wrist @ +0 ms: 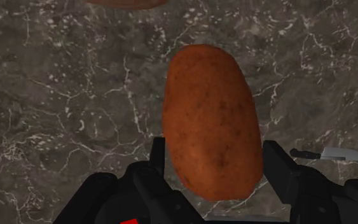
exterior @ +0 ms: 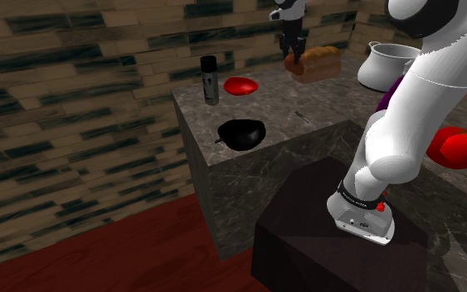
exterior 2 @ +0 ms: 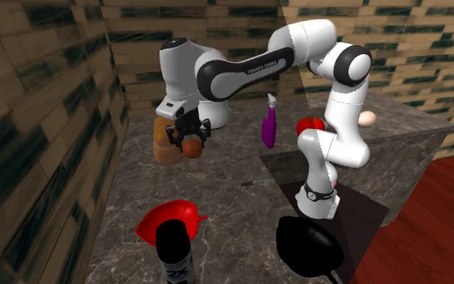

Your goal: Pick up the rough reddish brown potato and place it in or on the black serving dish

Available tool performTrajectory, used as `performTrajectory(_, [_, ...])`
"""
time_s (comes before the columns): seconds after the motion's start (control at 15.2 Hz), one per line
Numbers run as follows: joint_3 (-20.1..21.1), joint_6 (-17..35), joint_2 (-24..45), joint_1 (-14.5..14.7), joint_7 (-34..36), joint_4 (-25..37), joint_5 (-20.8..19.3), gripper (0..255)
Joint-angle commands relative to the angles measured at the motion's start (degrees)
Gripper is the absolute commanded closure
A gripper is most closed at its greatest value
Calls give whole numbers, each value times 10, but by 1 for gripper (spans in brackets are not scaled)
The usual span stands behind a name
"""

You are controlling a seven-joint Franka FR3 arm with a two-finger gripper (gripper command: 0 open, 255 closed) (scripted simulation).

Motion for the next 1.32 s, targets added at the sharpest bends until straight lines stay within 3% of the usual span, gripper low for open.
performTrajectory(0.0, [0, -16, 3, 1, -2, 17, 2, 255])
performTrajectory(0.59, [89, -37, -105, 44, 143, -72, -42, 255])
performTrajectory(1.25, [195, -61, -161, 90, 295, -126, -23, 255])
